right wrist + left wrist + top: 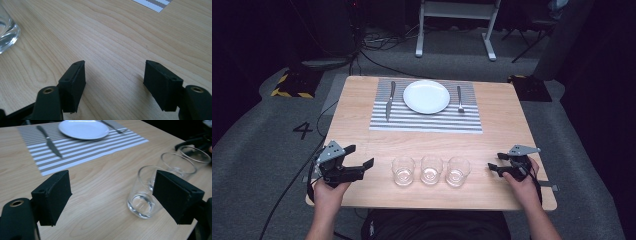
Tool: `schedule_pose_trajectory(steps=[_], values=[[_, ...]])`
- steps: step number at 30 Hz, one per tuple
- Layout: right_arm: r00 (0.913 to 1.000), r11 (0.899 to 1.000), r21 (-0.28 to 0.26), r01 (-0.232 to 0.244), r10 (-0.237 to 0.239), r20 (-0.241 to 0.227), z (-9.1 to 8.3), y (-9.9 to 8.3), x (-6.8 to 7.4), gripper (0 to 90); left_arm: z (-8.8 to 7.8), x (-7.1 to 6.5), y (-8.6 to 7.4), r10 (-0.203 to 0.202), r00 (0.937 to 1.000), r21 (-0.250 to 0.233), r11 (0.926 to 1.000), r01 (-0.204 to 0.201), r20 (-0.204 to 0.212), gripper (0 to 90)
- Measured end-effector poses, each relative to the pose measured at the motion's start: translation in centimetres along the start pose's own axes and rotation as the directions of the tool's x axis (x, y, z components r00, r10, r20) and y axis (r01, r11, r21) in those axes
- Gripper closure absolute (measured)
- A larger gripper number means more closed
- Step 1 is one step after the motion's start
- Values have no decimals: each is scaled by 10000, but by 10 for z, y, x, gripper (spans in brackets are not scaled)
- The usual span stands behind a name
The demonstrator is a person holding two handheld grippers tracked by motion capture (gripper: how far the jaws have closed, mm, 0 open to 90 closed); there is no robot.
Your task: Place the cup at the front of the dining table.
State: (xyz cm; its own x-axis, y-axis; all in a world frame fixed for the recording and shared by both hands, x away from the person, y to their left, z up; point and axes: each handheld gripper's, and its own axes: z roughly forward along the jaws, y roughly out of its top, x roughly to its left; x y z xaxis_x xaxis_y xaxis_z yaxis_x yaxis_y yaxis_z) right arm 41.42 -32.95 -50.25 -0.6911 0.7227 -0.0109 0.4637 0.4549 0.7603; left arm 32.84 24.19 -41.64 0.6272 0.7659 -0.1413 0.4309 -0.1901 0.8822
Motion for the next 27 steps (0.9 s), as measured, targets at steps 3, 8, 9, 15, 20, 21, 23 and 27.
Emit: schedule_pose_trajectory(steps=[3,8,9,15,20,21,23,27], values=[[10000,10000,1,0,0,-6,0,0,0,342,9,-6,5,322,9982,21,9995,-323,513,150],[10000,10000,-4,-3,2,-6,0,0,0,342,20,-13,10,513,9956,201,9984,-530,781,149],[10000,10000,1,-4,4,-9,0,0,0,342,24,-15,11,550,9940,307,9978,-581,944,149],[10000,10000,-2,-10,10,-9,0,0,0,342,36,-27,19,837,9867,312,9956,-888,1395,149],[10000,10000,-2,-5,5,-3,0,0,0,342,47,-39,23,984,9804,315,9940,-1052,1707,147],[10000,10000,-1,-6,6,-3,0,0,0,342,50,-42,23,968,9793,291,9942,-1036,1777,146],[10000,10000,2,0,0,0,0,0,0,342,52,-44,24,1027,9788,361,9932,-1108,1773,143],[10000,10000,-1,2,-2,0,0,0,0,342,65,-48,22,1115,9829,863,9884,-1251,1468,135]])
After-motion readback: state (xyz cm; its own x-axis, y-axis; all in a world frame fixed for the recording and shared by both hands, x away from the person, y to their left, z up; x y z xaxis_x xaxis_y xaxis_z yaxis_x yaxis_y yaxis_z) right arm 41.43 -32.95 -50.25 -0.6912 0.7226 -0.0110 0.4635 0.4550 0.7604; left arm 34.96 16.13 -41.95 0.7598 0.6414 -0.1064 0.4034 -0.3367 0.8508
